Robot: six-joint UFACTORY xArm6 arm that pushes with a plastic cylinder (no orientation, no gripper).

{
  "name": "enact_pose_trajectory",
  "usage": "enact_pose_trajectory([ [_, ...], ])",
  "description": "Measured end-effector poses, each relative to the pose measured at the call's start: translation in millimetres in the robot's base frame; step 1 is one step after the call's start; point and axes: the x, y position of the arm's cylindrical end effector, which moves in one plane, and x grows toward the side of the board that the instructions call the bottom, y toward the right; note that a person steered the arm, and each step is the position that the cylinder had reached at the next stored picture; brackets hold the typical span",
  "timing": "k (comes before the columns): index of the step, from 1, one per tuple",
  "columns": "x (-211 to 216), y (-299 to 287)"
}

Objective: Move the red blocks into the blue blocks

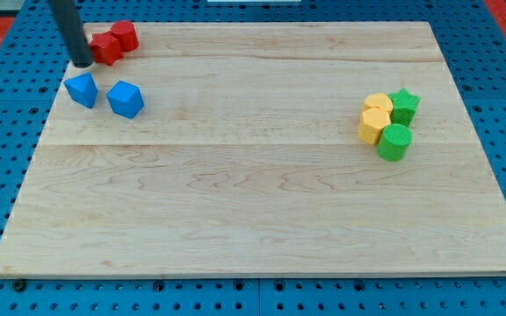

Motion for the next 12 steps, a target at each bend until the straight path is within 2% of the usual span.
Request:
enact_pose_trajectory([
  [1,54.1,13.7],
  [2,53.0,39.7],
  [3,18.6,-27.9],
  [4,13.1,-38.2],
  [5,-27.3,-27.5],
  [6,-47.2,-20.4],
  [8,-47.7,-1.0],
  [10,-52.7,49.5],
  [11,-66.3,4.4],
  [12,-110.3,6.9],
])
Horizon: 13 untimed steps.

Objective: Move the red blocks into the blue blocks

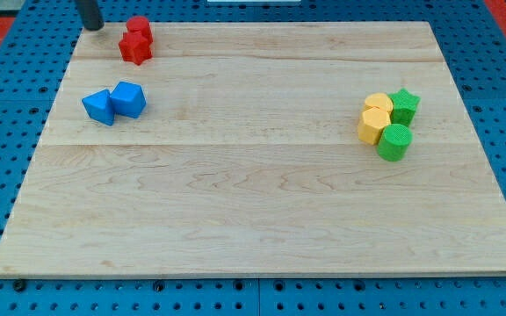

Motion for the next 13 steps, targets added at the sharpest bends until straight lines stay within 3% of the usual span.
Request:
enact_pose_trajectory([
  [1,0.1,6.3],
  [2,2.0,90.0],
  [3,27.6,115.6],
  [4,105.5,94.0],
  [5,102.6,89.1],
  [6,60.7,89.4],
  [7,49.1,142.0],
  [8,118.6,165.3],
  [9,149.3,124.3],
  [10,113.0,168.2],
  [11,32.2,132.6],
  [12,26.3,74.2],
  [13,65.9,59.7],
])
